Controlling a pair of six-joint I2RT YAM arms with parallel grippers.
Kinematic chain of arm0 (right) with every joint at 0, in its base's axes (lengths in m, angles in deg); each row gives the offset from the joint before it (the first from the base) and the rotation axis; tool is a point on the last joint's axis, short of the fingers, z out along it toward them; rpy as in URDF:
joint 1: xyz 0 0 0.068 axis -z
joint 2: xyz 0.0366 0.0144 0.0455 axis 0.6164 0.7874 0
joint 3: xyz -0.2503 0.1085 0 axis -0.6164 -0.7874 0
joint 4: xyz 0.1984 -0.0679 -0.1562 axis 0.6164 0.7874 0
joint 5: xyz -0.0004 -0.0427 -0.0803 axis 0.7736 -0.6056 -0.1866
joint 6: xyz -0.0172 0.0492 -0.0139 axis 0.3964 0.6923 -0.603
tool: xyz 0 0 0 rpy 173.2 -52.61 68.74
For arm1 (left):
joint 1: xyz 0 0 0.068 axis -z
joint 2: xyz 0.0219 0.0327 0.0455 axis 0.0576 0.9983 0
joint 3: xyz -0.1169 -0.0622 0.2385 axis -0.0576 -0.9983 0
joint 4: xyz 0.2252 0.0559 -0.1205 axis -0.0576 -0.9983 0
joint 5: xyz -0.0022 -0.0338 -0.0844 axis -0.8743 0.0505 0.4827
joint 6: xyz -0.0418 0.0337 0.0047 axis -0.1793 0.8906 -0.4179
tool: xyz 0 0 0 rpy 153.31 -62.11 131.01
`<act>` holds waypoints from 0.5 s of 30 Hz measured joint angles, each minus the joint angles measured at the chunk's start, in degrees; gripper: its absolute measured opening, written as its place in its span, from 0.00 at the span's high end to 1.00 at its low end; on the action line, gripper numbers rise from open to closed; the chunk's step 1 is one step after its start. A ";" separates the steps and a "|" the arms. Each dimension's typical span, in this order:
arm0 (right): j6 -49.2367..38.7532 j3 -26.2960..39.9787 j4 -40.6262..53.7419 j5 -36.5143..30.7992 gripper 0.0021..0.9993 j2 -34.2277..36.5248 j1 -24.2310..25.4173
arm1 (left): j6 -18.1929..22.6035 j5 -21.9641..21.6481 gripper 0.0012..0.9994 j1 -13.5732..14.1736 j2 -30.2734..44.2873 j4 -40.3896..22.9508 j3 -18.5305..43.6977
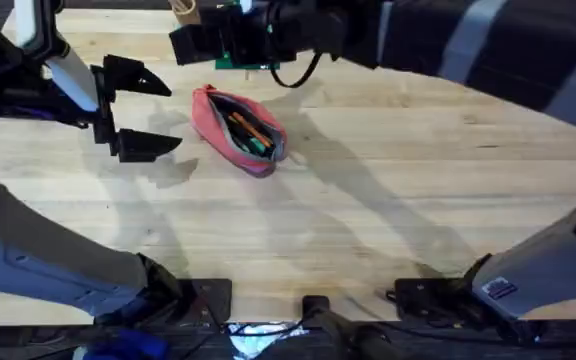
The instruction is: Unzip the bag, pick up the pens from the table one at a time and place them inside, then zip the bag closed.
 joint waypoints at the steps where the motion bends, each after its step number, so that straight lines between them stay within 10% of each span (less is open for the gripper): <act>1: 0.19 0.00 -0.28 -0.05 0.00 0.54 -0.02 | 0.01 0.00 0.01 0.00 0.00 0.05 0.00; 15: 7.56 0.00 -7.05 -0.61 0.00 10.27 -0.02 | 0.01 0.00 0.01 0.00 0.00 0.05 0.00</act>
